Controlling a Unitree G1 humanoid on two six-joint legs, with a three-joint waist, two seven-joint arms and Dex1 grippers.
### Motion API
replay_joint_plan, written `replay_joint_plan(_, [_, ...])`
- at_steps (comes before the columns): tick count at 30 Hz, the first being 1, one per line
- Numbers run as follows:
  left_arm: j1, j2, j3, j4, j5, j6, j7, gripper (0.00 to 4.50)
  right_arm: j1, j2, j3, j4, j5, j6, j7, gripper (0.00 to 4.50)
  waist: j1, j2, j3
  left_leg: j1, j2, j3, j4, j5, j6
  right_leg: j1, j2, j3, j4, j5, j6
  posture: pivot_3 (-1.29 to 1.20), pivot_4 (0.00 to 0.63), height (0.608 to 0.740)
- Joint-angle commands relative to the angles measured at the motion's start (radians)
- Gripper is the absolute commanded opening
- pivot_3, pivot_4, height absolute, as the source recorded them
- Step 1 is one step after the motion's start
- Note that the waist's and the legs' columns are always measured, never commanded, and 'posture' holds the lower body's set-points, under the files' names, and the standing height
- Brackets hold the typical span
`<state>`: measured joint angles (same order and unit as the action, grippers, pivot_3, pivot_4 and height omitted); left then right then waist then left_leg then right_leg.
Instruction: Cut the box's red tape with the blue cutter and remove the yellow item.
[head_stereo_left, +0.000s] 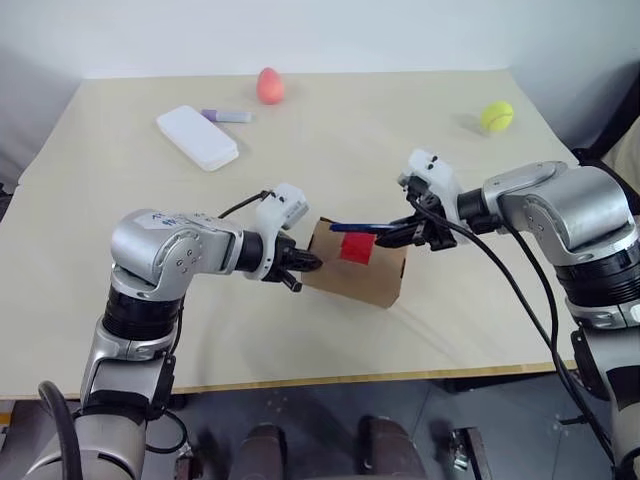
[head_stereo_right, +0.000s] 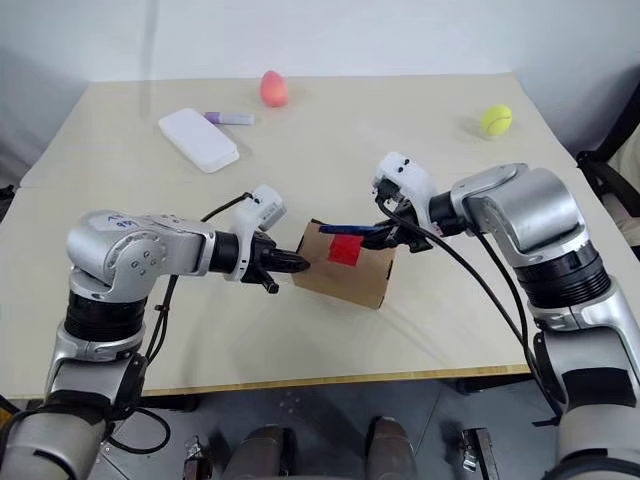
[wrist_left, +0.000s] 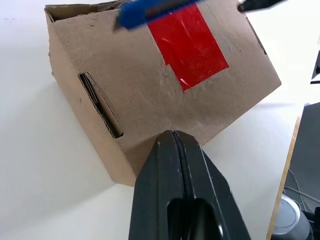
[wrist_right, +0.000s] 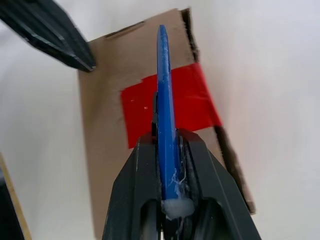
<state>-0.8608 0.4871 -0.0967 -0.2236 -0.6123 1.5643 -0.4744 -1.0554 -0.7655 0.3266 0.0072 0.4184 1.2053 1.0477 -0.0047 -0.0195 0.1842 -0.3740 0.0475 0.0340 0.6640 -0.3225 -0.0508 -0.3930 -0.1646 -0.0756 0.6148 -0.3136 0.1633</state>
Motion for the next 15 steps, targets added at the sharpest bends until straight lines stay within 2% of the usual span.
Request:
replay_joint_plan(1, [0.033,0.018,-0.032,0.022,0.012,0.05,0.031,0.0,-0.037,0.002,-0.027,0.015,-0.011,-0.03,-0.005,0.17,-0.001,0.0,0.0,0.0,0.0,0.0,0.0,0.0,0.0,0.0,0.0,0.0,0.0,0.0,0.0,0.0,0.15,0.74])
replay_joint_plan(15, [0.02,0.008,-0.037,0.033,0.013,0.05,0.037,0.0,-0.006,-0.018,0.001,0.046,-0.044,-0.071,0.023,0.17,0.0,0.0,0.0,0.0,0.0,0.0,0.0,0.0,0.0,0.0,0.0,0.0,0.0,0.0,0.0,0.0,0.15,0.74])
